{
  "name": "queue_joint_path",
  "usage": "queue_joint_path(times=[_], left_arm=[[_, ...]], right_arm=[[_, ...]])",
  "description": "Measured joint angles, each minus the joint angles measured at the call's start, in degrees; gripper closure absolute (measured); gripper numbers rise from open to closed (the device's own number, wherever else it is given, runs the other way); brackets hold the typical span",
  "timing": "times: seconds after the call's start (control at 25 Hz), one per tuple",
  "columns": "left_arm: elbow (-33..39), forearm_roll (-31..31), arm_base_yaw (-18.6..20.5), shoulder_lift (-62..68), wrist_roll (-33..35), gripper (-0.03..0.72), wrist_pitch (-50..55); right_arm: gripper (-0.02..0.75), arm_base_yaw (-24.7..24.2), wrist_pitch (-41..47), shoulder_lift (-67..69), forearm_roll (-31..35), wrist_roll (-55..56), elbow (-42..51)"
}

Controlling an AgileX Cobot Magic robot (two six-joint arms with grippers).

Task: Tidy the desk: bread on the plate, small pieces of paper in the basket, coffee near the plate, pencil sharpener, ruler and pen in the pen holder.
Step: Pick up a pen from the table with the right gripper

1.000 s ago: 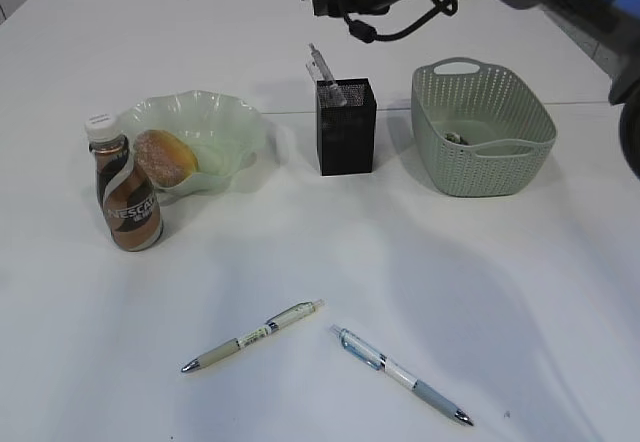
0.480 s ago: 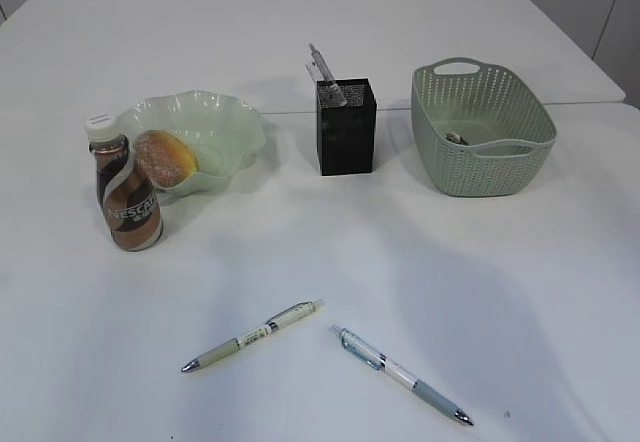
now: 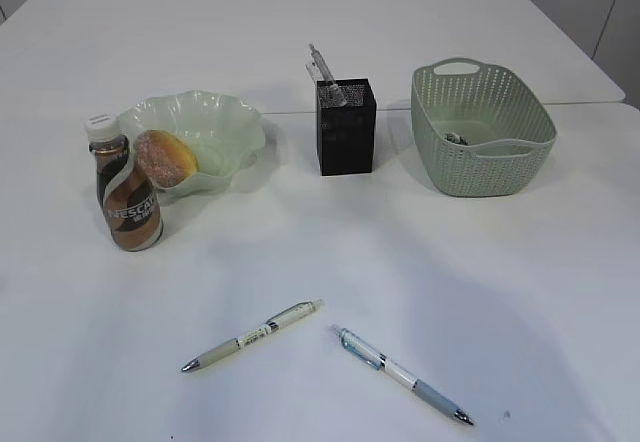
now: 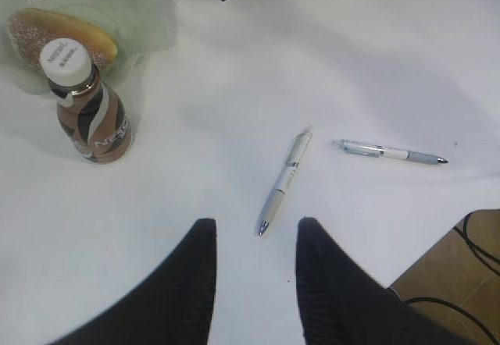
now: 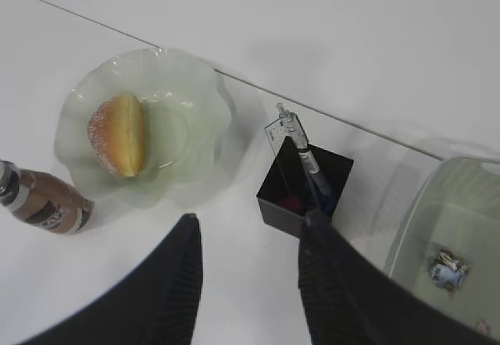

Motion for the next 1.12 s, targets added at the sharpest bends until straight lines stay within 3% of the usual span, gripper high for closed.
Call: queue_joint_path(times=[0.32, 1.12], left_arm=[[0.0, 0.0, 0.0, 0.0, 0.0, 0.449, 0.0], [0.0, -3.2, 0.0, 0.0, 0.0, 0.449, 1.5]], right_arm=[[0.403, 0.0, 2.4, -9.5, -0.1, -0.1, 8.4], [0.404, 0.0, 2.7, -15.9, -0.1, -0.7, 19.5]])
